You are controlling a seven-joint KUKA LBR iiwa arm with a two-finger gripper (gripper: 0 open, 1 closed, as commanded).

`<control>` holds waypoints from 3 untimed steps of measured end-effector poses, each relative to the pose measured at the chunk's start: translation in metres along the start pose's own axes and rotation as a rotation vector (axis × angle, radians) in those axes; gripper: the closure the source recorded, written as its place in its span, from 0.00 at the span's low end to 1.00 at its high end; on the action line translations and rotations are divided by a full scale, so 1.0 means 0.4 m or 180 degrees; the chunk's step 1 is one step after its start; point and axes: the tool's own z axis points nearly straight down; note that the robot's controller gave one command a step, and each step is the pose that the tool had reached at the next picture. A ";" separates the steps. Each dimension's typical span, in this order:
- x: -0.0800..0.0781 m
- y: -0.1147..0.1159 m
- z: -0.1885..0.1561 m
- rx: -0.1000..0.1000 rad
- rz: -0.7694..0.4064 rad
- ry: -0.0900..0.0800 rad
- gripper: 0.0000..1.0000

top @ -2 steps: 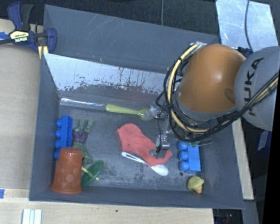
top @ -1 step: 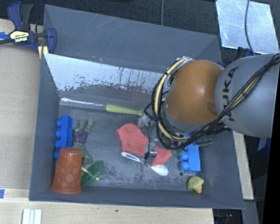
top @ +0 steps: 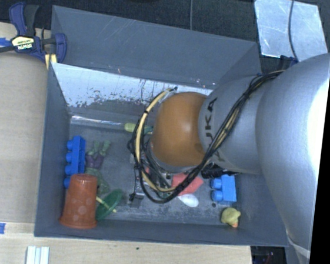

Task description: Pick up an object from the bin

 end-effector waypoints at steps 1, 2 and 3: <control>0.028 -0.070 0.030 -0.0001 0.0023 0.0015 0.00; 0.001 -0.144 -0.007 -0.0009 -0.0527 0.0005 0.00; -0.039 -0.283 -0.086 -0.0002 -0.0243 0.0010 0.00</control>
Offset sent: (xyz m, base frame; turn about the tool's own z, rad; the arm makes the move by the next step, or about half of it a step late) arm -0.0010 -0.0684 0.0114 -0.2163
